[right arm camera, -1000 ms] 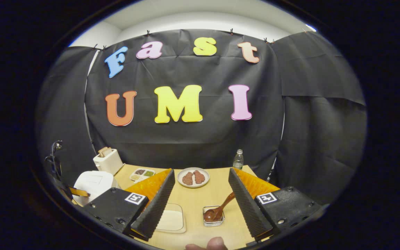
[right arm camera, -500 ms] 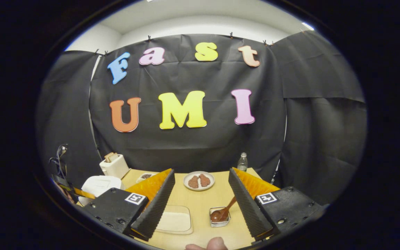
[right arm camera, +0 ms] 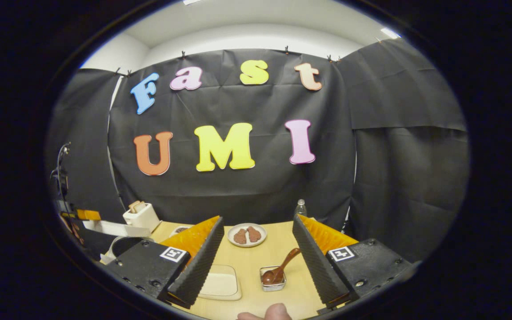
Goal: Close the left gripper, press the button to open the rice cooker; take a wooden spoon from the chopstick holder with the right hand, scoop a spoonful of rice and pour it into the rice cooker, then put the wooden spoon back into the chopstick holder.
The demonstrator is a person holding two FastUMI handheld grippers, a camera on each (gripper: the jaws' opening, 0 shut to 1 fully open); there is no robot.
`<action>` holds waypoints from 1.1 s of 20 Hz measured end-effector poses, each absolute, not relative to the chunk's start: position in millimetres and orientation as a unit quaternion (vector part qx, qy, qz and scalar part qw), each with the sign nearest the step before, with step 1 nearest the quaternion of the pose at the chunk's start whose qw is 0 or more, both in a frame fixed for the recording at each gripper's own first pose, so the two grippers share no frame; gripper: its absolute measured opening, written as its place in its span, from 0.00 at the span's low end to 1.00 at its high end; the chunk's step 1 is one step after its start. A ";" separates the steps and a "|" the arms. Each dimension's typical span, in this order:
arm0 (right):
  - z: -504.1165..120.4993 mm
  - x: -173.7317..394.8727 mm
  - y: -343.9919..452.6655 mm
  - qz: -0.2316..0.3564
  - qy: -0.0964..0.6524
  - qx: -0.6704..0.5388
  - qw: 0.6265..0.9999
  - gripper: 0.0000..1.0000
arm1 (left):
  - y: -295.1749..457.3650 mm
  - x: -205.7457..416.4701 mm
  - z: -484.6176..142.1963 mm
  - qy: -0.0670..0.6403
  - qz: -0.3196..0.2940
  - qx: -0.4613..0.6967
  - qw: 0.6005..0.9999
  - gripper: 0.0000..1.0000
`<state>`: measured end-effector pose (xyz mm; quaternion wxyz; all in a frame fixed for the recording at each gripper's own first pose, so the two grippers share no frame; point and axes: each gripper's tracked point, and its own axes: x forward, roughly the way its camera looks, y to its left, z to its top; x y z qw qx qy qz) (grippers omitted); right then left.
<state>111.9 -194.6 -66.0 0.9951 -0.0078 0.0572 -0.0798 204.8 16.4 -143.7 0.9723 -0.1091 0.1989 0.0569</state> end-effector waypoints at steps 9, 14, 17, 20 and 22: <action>-58.9 102.9 -215.2 -0.094 0.048 -0.013 0.994 1.00 | 0.5 218.9 -58.1 0.079 0.048 -0.063 0.994 0.73; -80.2 101.5 -229.8 -0.091 0.070 -0.013 0.993 1.00 | -14.6 191.3 -40.7 0.061 0.047 -0.049 0.996 0.94; -96.8 106.3 -239.2 -0.083 0.079 -0.007 0.993 1.00 | -20.5 170.2 -37.5 0.055 0.052 -0.040 0.996 0.94; -119.6 115.2 -245.2 -0.074 0.095 -0.015 0.993 0.99 | -19.1 159.9 -34.9 0.042 0.065 -0.025 0.997 0.94; -136.8 125.7 -246.2 -0.061 0.105 -0.017 0.992 1.00 | -21.6 155.6 -32.7 0.036 0.067 -0.020 0.997 0.94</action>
